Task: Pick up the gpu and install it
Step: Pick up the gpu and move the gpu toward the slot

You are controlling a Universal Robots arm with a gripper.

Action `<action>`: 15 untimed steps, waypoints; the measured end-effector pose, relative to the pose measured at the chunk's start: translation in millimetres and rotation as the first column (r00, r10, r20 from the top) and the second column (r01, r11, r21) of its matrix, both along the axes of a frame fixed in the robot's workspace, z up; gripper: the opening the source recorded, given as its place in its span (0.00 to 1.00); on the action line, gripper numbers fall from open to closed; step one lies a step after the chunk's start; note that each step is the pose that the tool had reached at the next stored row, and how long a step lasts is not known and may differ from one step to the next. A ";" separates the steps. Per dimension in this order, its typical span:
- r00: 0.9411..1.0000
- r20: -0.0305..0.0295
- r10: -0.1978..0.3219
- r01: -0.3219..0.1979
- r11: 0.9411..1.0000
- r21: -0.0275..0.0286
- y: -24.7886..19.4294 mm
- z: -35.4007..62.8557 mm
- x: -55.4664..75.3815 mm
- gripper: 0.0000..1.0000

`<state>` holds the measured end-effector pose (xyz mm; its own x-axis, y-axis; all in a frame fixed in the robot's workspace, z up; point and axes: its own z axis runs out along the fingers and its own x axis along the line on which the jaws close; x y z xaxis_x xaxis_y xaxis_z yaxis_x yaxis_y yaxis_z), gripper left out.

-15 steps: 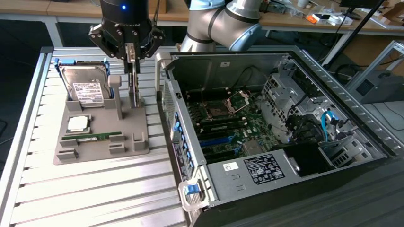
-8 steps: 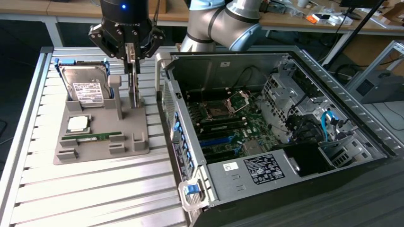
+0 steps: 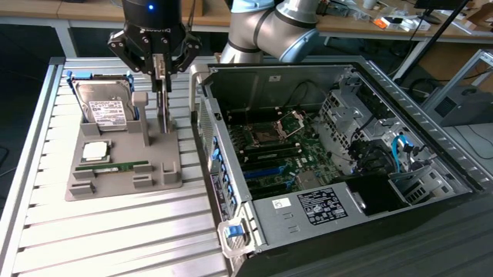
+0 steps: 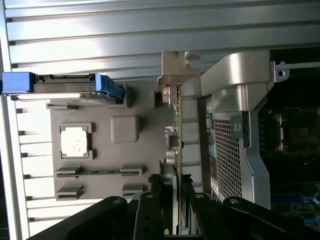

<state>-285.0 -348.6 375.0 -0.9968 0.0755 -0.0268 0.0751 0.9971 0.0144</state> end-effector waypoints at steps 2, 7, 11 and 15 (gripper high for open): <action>1.000 0.000 0.000 0.000 1.000 -0.012 0.0 0.0 0.0 0.27; 1.000 0.000 0.000 0.000 1.000 -0.019 0.0 1.9 0.0 0.27; 1.000 0.000 0.000 0.000 1.000 -0.019 0.0 3.8 0.0 0.27; 1.000 0.000 0.000 0.000 1.000 -0.019 0.0 5.6 0.0 0.27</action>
